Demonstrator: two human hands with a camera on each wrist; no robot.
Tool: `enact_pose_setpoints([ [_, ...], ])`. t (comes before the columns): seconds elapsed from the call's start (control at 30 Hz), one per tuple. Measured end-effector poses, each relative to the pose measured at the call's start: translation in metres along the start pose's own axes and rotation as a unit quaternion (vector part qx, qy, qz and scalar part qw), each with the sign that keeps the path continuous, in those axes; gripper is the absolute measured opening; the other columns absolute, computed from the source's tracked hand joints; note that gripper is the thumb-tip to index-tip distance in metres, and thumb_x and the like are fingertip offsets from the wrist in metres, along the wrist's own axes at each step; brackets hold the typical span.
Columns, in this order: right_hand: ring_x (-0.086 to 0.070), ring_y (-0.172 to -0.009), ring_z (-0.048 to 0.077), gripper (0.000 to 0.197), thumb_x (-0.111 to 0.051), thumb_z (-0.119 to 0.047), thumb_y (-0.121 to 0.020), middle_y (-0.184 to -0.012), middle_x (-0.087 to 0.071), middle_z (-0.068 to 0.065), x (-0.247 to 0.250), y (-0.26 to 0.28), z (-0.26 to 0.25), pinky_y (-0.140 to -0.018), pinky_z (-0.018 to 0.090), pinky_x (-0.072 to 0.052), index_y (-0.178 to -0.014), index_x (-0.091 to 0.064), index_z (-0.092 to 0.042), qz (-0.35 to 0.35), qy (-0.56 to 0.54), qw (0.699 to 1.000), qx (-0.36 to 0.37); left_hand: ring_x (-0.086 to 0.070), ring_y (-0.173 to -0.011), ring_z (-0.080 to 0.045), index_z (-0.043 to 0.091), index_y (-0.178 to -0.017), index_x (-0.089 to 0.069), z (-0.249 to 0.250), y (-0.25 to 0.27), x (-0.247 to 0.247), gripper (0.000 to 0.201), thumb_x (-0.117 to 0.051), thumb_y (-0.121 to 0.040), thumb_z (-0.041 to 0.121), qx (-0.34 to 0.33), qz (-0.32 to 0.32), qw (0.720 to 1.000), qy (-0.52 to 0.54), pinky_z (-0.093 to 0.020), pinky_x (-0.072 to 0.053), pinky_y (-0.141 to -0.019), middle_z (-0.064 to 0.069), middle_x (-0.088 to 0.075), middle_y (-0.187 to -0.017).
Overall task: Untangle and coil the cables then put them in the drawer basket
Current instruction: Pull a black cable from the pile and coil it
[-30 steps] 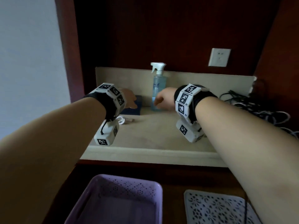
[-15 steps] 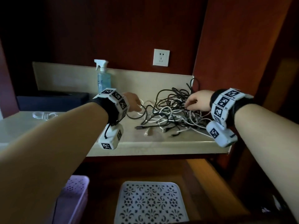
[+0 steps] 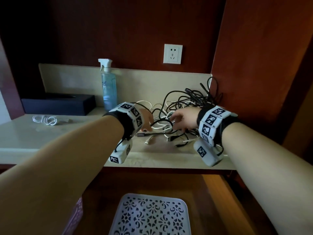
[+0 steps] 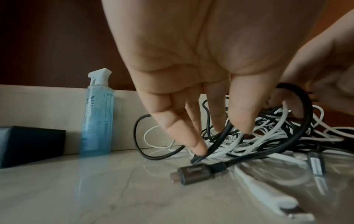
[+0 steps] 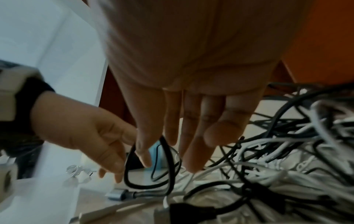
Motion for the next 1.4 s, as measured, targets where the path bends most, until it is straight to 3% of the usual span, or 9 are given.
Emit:
enact_pose_setpoints([
  [0.2, -0.051, -0.05, 0.01, 0.02, -0.053, -0.025, -0.092, -0.067, -0.058, -0.001, -0.013, -0.025, -0.007, -0.046, 0.017, -0.04, -0.076, -0.061, -0.016, -0.021, -0.019, 1.0, 0.0, -0.056, -0.064, -0.017, -0.006, -0.108, -0.062, -0.019, -0.003, 0.0, 0.031, -0.062, -0.09, 0.019, 0.034, 0.005, 0.999, 0.005, -0.019, -0.043, -0.052, -0.007, -0.063, -0.075],
  [0.37, -0.05, -0.037, -0.001, 0.031, -0.04, -0.019, -0.099, -0.062, -0.052, 0.0, 0.048, -0.022, -0.037, -0.037, 0.011, -0.034, -0.071, -0.053, -0.014, 0.095, -0.226, 0.968, 0.06, -0.057, -0.105, -0.025, 0.007, -0.126, -0.042, -0.041, 0.016, 0.028, 0.055, -0.068, -0.084, 0.03, 0.046, 0.103, 0.99, 0.089, -0.029, -0.043, -0.086, -0.008, -0.059, -0.118],
  [0.57, -0.052, -0.039, 0.003, 0.033, -0.037, -0.016, -0.1, -0.055, -0.051, -0.001, 0.088, 0.001, -0.099, -0.041, 0.015, -0.034, -0.07, -0.05, -0.013, 0.165, -0.342, 0.907, 0.181, -0.056, -0.089, -0.018, 0.012, -0.124, -0.045, -0.055, 0.072, 0.079, 0.045, -0.059, -0.09, 0.037, 0.074, 0.248, 0.951, 0.172, -0.023, -0.039, -0.07, 0.003, -0.056, -0.091],
  [0.73, -0.055, -0.047, 0.009, 0.032, -0.036, -0.022, -0.101, -0.053, -0.055, -0.005, 0.101, 0.024, -0.146, -0.045, 0.019, -0.035, -0.073, -0.051, -0.015, 0.184, -0.409, 0.861, 0.241, -0.049, -0.07, -0.016, 0.014, -0.1, -0.052, -0.076, 0.122, 0.115, 0.023, -0.042, -0.099, 0.034, 0.081, 0.315, 0.934, 0.149, -0.025, -0.036, -0.061, -0.001, -0.053, -0.08],
  [0.97, -0.055, -0.086, 0.013, 0.038, -0.042, -0.04, -0.096, -0.102, -0.055, -0.001, 0.054, 0.006, -0.181, -0.068, 0.027, -0.041, -0.122, -0.045, -0.013, 0.158, -0.234, 0.947, 0.152, -0.029, -0.03, -0.003, 0.014, -0.075, -0.045, -0.141, 0.168, 0.096, 0.031, -0.036, -0.102, 0.024, 0.049, 0.255, 0.876, 0.407, -0.014, -0.024, -0.033, 0.003, -0.035, -0.048],
  [1.03, -0.051, -0.096, 0.016, 0.03, -0.042, -0.037, -0.096, -0.1, -0.053, -0.003, 0.021, -0.001, -0.21, -0.074, 0.026, -0.038, -0.115, -0.051, -0.016, 0.095, -0.116, 0.972, 0.183, -0.026, -0.032, -0.005, 0.014, -0.076, -0.045, -0.162, 0.181, 0.09, 0.033, -0.033, -0.103, 0.027, 0.042, 0.239, 0.849, 0.47, -0.015, -0.021, -0.035, 0.008, -0.032, -0.041],
  [1.13, -0.048, -0.083, 0.016, 0.022, -0.039, -0.038, -0.098, -0.075, -0.048, -0.009, -0.013, -0.011, -0.251, -0.062, 0.021, -0.034, -0.085, -0.051, -0.025, 0.065, -0.054, 0.977, 0.197, -0.024, -0.031, -0.004, 0.012, -0.075, -0.046, -0.198, 0.198, 0.087, 0.036, -0.032, -0.103, 0.029, 0.039, 0.227, 0.813, 0.535, -0.014, -0.018, -0.034, 0.01, -0.029, -0.037],
  [1.27, -0.053, -0.084, 0.013, 0.021, -0.044, -0.041, -0.094, -0.077, -0.053, -0.014, -0.026, -0.017, -0.296, -0.078, 0.028, -0.042, -0.094, -0.057, -0.026, 0.075, -0.106, 0.97, 0.205, -0.02, -0.029, -0.005, 0.014, -0.071, -0.04, -0.239, 0.215, 0.075, 0.04, -0.03, -0.102, 0.038, 0.073, 0.187, 0.845, 0.495, -0.011, -0.016, -0.031, 0.006, -0.028, -0.043],
  [1.4, -0.055, -0.085, 0.012, 0.023, -0.049, -0.031, -0.094, -0.082, -0.059, -0.011, -0.034, -0.01, -0.328, -0.082, 0.027, -0.041, -0.099, -0.067, -0.018, 0.075, -0.091, 0.973, 0.196, -0.029, -0.035, -0.007, 0.017, -0.109, -0.052, -0.27, 0.227, 0.057, 0.033, -0.031, -0.101, 0.04, 0.089, 0.169, 0.872, 0.451, -0.015, -0.023, -0.035, 0.0, -0.044, -0.061],
])
Point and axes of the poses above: each hand's wrist, its own y-axis away from the middle knuckle, its own x-axis out of the back of the hand, z = x × y, the point moved 9 cm from there along -y, towards the middle knuckle
